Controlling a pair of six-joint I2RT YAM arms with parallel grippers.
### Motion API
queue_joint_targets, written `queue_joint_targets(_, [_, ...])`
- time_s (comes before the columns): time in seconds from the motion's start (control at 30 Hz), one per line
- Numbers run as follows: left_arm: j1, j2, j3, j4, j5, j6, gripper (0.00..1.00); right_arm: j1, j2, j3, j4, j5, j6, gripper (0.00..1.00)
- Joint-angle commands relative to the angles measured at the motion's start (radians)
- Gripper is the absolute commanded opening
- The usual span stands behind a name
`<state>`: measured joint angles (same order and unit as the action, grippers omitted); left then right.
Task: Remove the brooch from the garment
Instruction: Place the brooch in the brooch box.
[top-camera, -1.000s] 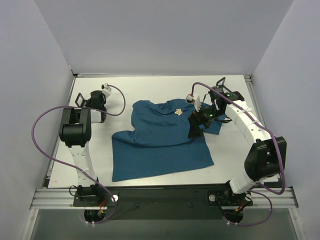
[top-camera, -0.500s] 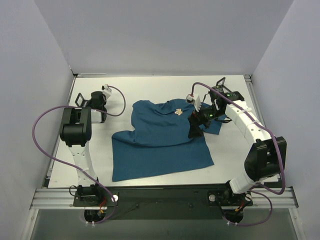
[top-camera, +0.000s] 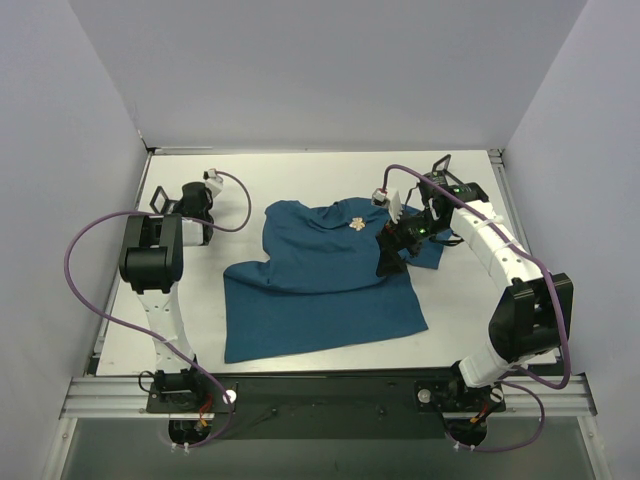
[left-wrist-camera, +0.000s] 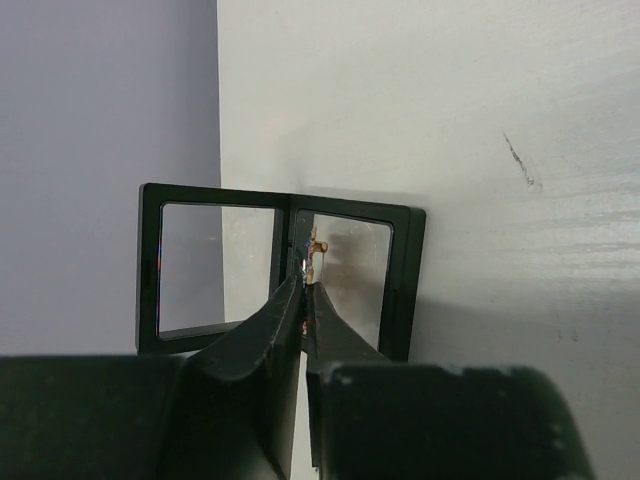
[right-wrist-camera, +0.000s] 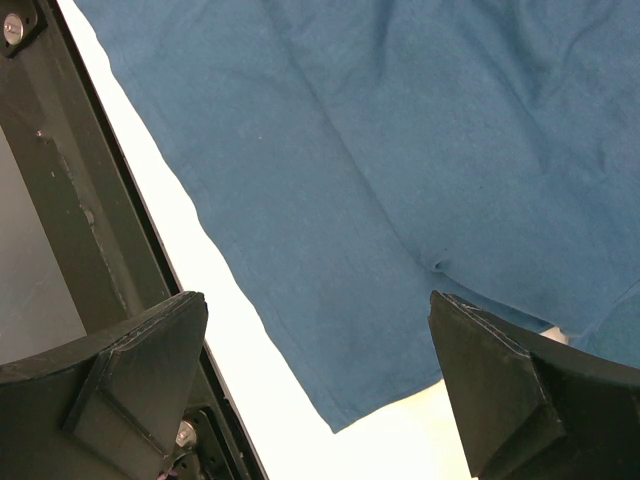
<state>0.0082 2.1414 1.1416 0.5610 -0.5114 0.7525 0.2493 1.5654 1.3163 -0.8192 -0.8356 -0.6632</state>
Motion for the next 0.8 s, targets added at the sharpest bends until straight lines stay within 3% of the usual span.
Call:
queue_joint_targets(0.0, [0.001, -0.014, 0.033, -0.021, 0.019, -0.031, 0.18, -0.001, -0.007, 0.014, -0.029, -0.04, -0.018, 1.0])
queue_joint_targets(0.77, [-0.001, -0.055, 0.067, -0.087, 0.04, -0.074, 0.38, -0.001, -0.042, 0.017, -0.029, -0.025, 0.002, 1.0])
